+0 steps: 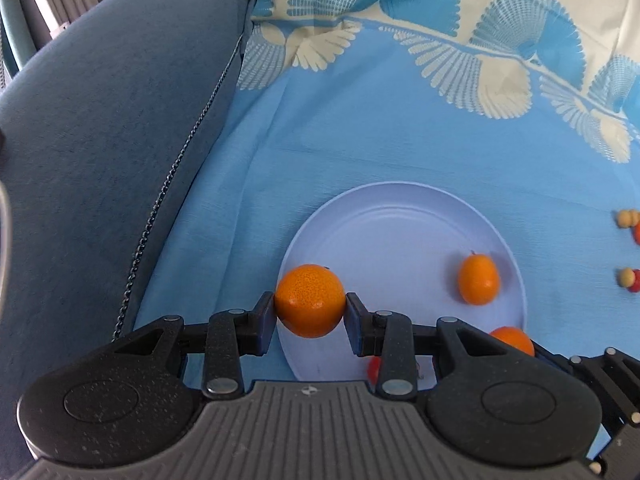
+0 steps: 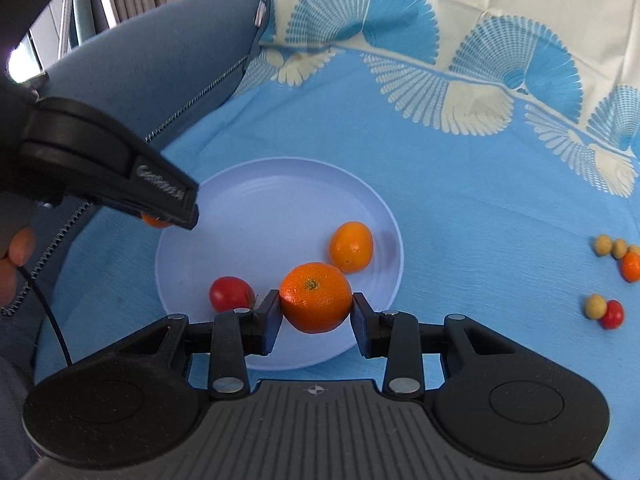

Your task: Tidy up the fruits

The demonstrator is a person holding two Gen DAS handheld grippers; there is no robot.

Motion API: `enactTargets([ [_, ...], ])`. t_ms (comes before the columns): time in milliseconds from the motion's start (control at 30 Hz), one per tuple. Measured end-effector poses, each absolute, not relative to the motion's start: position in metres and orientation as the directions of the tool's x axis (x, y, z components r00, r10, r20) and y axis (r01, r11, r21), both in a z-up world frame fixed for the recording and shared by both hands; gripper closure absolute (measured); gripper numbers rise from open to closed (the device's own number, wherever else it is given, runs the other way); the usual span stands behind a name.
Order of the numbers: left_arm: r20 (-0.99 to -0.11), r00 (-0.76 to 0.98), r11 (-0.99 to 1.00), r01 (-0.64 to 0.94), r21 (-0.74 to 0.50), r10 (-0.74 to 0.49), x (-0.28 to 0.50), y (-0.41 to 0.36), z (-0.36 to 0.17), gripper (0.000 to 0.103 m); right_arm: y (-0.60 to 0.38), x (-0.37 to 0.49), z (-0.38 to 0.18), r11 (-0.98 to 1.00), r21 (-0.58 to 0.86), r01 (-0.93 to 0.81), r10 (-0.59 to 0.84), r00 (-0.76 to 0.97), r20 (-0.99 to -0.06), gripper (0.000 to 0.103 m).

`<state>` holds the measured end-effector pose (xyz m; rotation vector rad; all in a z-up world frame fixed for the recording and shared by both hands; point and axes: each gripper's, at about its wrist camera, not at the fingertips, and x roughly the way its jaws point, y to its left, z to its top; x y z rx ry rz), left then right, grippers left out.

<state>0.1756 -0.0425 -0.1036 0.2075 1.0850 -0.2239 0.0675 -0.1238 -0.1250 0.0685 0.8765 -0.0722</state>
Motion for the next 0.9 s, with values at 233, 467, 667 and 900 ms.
enactTargets([
  [233,-0.824,0.557,0.962,0.266,0.06,-0.103,0.157,-0.03,-0.074,0.0,-0.124,0.072,-0.109,0.997,-0.014,0.081,-0.066,0.686,-0.725,0.026],
  [467,-0.802,0.592,0.964,0.249,0.095,-0.073,0.09,0.007,-0.035,0.0,-0.114,0.014,-0.077,0.997,0.005,0.078,-0.05,0.693,-0.719,0.008],
  [667,-0.806,0.591,0.983,0.173,0.067,-0.048,0.038,0.039,-0.018,0.0,-0.09,-0.05,-0.056,0.994,0.006,0.112,-0.076,0.717,-0.693,0.005],
  [900,-0.778,0.627,0.982,0.17,0.077,-0.048,-0.004,0.054,0.0,0.0,-0.079,-0.099,-0.033,0.99,0.005,0.141,-0.107,0.77,-0.629,0.003],
])
